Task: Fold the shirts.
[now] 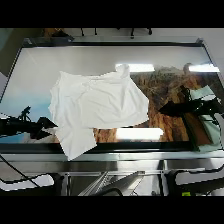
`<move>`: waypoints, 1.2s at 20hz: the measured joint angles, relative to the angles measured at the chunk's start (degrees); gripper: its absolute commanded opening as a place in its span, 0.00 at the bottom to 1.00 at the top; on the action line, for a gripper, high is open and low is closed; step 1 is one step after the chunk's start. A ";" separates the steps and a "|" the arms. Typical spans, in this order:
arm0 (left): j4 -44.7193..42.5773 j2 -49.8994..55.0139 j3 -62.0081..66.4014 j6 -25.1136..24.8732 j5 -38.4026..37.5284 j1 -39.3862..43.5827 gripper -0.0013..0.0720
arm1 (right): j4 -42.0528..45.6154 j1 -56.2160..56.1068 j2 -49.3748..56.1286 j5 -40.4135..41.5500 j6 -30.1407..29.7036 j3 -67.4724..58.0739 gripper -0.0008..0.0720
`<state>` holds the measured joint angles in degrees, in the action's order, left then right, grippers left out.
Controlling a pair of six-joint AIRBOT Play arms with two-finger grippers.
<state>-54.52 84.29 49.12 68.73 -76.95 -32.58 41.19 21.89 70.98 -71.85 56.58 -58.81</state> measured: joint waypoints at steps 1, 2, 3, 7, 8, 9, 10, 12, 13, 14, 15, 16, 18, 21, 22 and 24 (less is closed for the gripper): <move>1.77 0.76 -0.87 -0.96 0.98 0.79 0.64 | 0.00 0.02 -0.02 -0.09 -0.04 0.72 0.58; 3.30 1.64 -1.11 -1.77 1.84 1.62 0.54 | 0.07 0.00 -0.02 -0.11 -0.24 1.38 0.62; 4.46 2.73 -0.85 -2.29 2.73 2.58 0.31 | 0.17 -0.04 0.11 -0.26 -0.24 2.10 0.61; 6.91 6.23 3.32 -3.48 3.67 5.27 0.04 | 0.20 -1.31 0.76 0.72 -0.63 5.20 0.62; 7.17 6.62 4.42 -3.61 3.32 5.55 0.04 | -0.07 -1.99 1.09 1.16 -0.70 5.66 0.61; 7.21 6.95 5.33 -3.67 2.99 5.73 0.04 | -0.74 -2.95 1.46 1.51 -0.87 5.99 0.61; 7.23 7.15 5.97 -3.67 2.51 5.73 0.04 | -1.81 -4.07 1.99 1.95 -1.05 6.23 0.61; 6.93 7.45 6.80 -3.67 1.27 5.29 0.04 | -3.30 -6.60 3.04 3.52 -1.75 6.49 0.61; 6.78 7.52 7.04 -3.67 0.48 4.94 0.04 | -4.00 -7.72 3.48 4.17 -1.99 6.60 0.61; 6.64 7.58 7.19 -3.67 -0.52 4.31 0.05 | -4.39 -8.63 3.78 4.72 -2.16 6.67 0.61; 6.38 7.63 7.34 -3.72 -1.84 3.43 0.41 | -4.72 -9.29 4.02 5.14 -2.19 6.71 0.61; 6.36 7.65 7.43 -3.72 -2.99 2.45 0.79 | -4.85 -9.73 4.17 5.53 -2.27 6.75 0.61; 6.16 7.67 7.39 -3.78 -5.46 -0.13 0.85 | -4.90 -10.25 4.39 6.03 -2.43 6.80 0.61; 6.08 7.67 5.62 -3.80 -7.04 -4.39 0.85 | -4.94 -10.62 4.57 6.56 -2.58 6.88 0.61; 6.03 7.67 4.46 -3.74 -6.45 -5.73 0.85 | -4.94 -10.69 4.59 6.62 -2.58 6.88 0.61; 6.97 7.69 1.81 -3.80 -4.09 -7.26 0.85 | -5.22 -10.84 4.63 6.82 -2.58 6.88 0.61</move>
<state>-47.55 91.98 50.94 64.93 -81.03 -39.83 35.97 11.05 75.61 -65.04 54.00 -51.92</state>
